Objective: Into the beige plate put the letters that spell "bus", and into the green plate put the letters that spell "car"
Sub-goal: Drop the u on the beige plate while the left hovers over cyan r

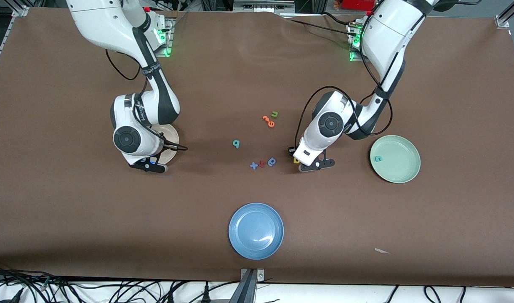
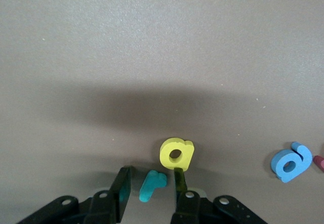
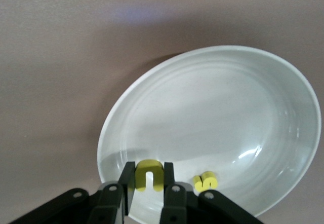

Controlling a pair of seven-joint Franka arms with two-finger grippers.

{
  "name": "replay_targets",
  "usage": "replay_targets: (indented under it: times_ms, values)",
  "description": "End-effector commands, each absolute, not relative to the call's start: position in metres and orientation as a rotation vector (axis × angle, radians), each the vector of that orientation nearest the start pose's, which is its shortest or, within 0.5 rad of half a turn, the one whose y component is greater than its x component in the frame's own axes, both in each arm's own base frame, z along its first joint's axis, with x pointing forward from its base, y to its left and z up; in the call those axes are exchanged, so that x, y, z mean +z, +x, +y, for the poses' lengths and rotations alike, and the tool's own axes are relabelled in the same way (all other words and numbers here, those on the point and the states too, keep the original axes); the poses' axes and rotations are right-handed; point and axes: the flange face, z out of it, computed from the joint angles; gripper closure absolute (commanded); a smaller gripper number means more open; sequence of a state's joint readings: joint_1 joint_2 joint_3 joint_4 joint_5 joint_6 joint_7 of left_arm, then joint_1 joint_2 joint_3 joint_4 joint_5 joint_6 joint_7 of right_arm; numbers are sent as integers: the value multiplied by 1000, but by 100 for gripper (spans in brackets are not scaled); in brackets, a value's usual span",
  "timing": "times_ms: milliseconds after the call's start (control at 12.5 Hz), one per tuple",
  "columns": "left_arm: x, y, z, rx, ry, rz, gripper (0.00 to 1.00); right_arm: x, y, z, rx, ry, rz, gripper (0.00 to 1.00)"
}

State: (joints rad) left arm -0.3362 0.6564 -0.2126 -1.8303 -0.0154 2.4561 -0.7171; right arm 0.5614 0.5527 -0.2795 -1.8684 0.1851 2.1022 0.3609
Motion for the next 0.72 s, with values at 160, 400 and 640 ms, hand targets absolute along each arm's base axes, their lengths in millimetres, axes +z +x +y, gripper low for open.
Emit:
replay_targets:
  times_ms: [160, 400, 640]
  values:
    - [185, 563, -327, 119, -3215, -374, 44, 219, 578, 187, 449, -3150, 293, 1]
    - [185, 561, -331, 120, -3216, -364, 37, 243, 572, 239, 404, -3127, 329, 1]
    - [176, 554, -338, 142, -3208, -349, 39, 255, 563, 306, 342, -3086, 475, 1]
